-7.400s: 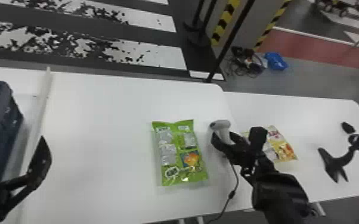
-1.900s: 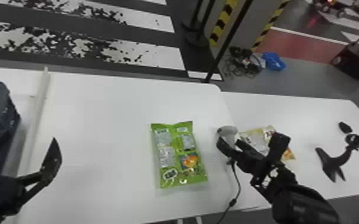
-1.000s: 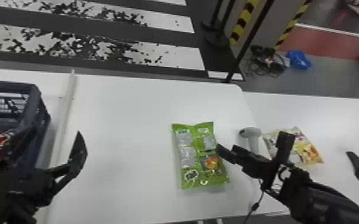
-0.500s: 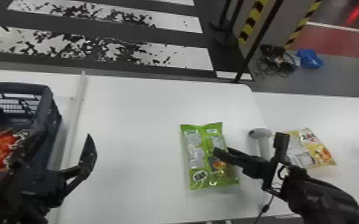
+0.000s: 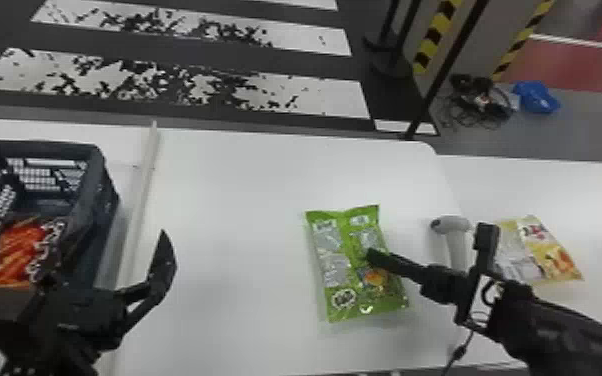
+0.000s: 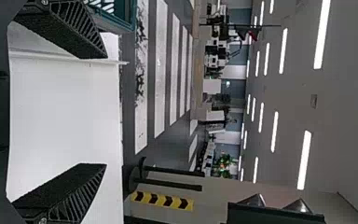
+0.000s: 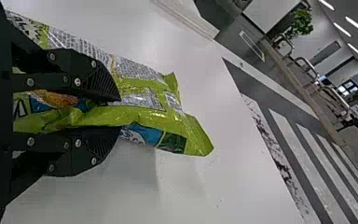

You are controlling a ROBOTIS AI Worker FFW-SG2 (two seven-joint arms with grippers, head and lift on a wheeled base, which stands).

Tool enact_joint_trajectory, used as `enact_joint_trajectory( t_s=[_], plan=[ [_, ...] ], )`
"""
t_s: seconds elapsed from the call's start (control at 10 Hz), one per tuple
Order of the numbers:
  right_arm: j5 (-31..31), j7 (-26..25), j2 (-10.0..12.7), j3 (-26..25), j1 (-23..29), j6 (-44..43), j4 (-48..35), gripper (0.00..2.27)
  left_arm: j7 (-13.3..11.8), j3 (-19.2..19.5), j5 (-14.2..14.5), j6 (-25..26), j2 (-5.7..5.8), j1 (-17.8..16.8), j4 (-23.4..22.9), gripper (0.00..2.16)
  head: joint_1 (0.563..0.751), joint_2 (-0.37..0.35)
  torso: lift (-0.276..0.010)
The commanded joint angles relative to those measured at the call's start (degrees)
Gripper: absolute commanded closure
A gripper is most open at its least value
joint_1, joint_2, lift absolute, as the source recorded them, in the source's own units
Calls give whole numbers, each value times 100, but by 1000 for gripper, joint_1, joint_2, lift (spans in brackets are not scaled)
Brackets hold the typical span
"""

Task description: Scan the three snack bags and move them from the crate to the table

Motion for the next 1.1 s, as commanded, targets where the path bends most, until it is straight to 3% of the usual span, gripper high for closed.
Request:
enact_joint_trajectory(
  t_s=[0.0, 0.2, 0.4, 0.7, 1.0],
  plan=[
    [-168, 93, -25, -130, 62, 187, -148, 2236, 2, -14, 0, -109, -23, 7, 64, 36, 695, -179, -62],
    [-695, 101, -86, -508, 88, 574, -535, 2236, 19, -40, 9, -250, -67, -28, 196, 36, 695, -184, -62],
    [-1609, -162, -69, -1317, -123, 416, -491, 2236, 28, -49, 0, -250, -76, -54, 249, 36, 695, -217, -62],
    [-2743, -1401, -60, -2072, -422, -1113, 89, 2236, 46, 4, 0, -179, -49, -72, 266, 36, 695, -329, -62],
    [-2831, -3177, -95, -2204, -826, -2731, 1117, 2240, 28, 101, 53, -144, 12, -107, 346, 36, 695, -350, -62]
  ],
)
